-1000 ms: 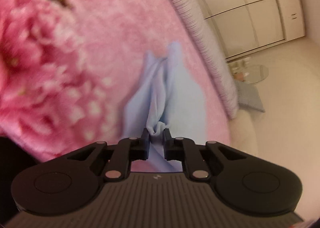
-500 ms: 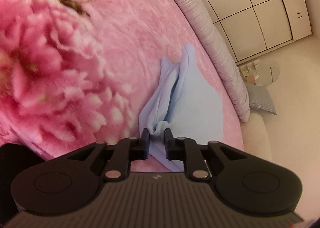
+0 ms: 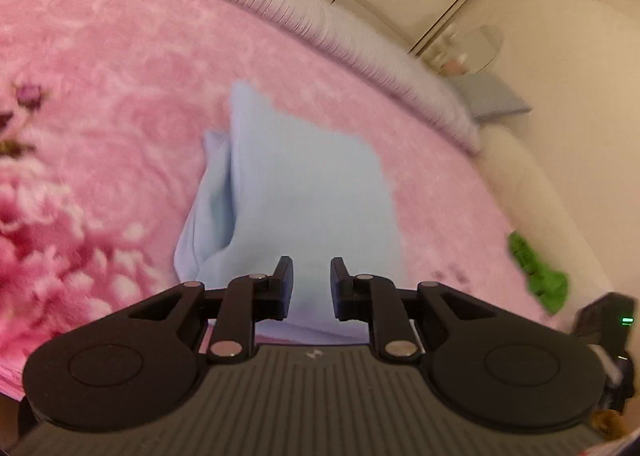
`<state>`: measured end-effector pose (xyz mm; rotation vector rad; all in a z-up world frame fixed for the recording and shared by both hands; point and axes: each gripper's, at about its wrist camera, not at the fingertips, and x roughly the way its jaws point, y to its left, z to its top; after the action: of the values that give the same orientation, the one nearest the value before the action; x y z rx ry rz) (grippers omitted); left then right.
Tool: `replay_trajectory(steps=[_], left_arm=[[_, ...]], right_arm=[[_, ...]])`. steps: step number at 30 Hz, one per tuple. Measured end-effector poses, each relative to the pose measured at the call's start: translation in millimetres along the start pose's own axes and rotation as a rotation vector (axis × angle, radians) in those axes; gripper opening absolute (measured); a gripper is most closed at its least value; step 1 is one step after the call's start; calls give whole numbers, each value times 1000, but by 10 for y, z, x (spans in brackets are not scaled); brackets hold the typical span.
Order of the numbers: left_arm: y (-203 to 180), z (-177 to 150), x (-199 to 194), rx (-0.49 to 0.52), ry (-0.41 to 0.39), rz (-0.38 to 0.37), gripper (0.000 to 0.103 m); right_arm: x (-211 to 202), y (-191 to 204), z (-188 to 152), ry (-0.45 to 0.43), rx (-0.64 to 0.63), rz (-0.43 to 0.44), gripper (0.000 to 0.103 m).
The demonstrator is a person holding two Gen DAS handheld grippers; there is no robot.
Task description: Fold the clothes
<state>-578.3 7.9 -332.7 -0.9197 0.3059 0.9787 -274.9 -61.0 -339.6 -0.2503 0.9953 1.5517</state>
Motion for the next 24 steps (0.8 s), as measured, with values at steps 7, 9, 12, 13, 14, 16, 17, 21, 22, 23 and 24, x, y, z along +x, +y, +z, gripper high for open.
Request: replay_trajectory(steps=[7,9,12,13,14,16,17,21,22,23,24], left_arm=[[41,-36,131,-33,73,71,9],[-69,-13,68,-7,84,104,14],[-272,-2,-58,78,80,161,43],[-360,-25,-117,120,75,188,45],[-430,-55,-151,157,76,214,46],[-522,-117,-182,206,86,254,53],[-545,-147,-187,213,94,268,53],[-600,-251,-268,211,108,296,62],[-627,-274,-308,216,103,304,65],[-655,-295,-349,222,98,313,65],[-684,-316,-390,229,94,321,67]], right_arm=[[135,33,24,71,-58,-40,25],[90,94,32,73,-64,-66,35],[-55,219,-19,66,-94,-120,72],[-97,254,-43,71,-112,-123,71],[-123,277,-65,81,-122,-128,75],[-156,323,-102,105,-129,-147,91],[-165,340,-118,111,-133,-162,89],[-276,383,-136,75,-131,-215,89],[-317,395,-131,66,-130,-224,89],[-355,405,-128,59,-129,-232,89],[-386,411,-129,56,-132,-237,89]])
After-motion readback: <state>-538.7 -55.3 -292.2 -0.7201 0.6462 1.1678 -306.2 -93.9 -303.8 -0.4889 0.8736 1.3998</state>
